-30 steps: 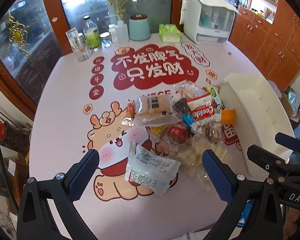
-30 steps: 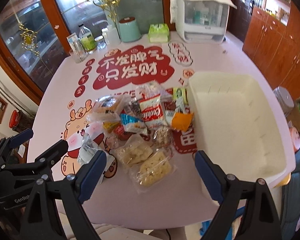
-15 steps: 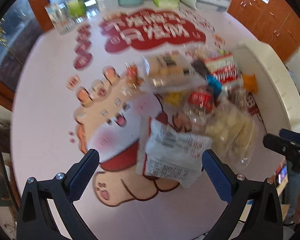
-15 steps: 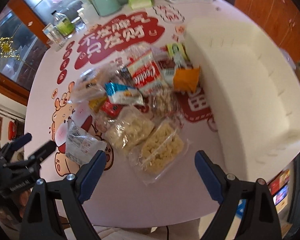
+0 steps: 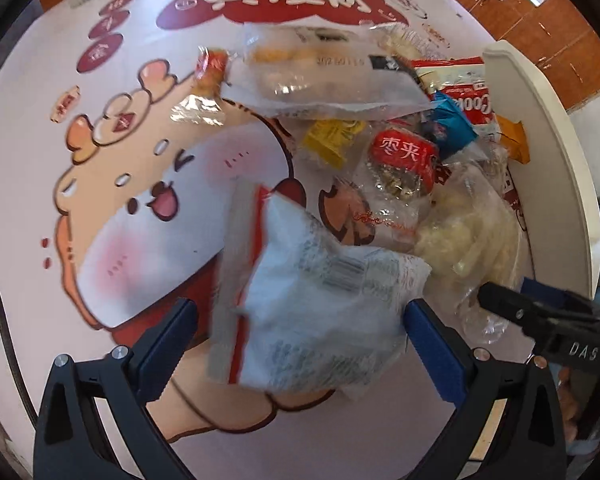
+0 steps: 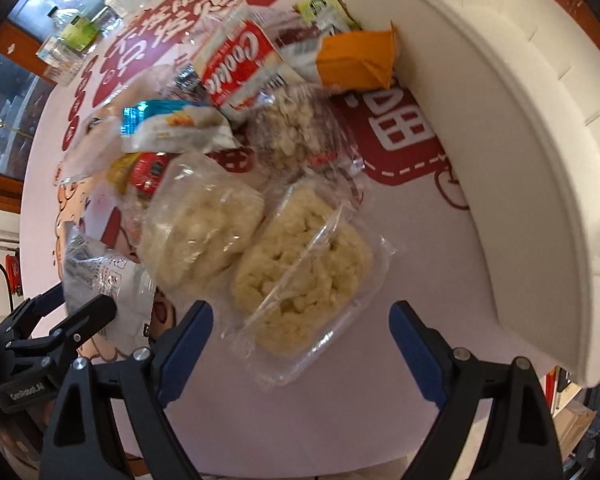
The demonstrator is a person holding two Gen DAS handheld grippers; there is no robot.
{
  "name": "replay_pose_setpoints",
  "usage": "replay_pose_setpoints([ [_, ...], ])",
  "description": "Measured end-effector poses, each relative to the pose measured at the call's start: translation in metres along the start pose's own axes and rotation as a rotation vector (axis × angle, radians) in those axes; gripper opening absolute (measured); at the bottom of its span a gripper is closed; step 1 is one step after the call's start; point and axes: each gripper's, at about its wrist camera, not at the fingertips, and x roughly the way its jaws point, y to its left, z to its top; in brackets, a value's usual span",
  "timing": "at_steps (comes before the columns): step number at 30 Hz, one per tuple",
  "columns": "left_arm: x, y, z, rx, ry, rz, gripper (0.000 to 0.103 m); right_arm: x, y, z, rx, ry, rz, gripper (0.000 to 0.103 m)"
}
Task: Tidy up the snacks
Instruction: 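Grasp the white printed bag with the left tool while the right grasps a cracker bag, then carry both bags over the white tray and open both tools to drop them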
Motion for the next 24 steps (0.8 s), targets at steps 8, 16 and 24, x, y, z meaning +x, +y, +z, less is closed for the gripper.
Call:
replay_pose_setpoints([
  [8, 0.01, -0.023, -0.006, 0.068, -0.028, 0.102, 0.08, 0.007, 0.008, -0.001, -0.026, -0.023, 0.004, 0.056],
  [16, -0.014, -0.039, -0.013, 0.063, -0.068, 0.13, 0.046, -0.001, 0.005, -0.004, -0.068, -0.043, 0.036, 0.054],
  [24, -0.082, -0.077, -0.005, 0.111, -0.196, 0.129, 0.046, -0.06, 0.002, -0.014, -0.199, -0.179, 0.097, 0.053],
])
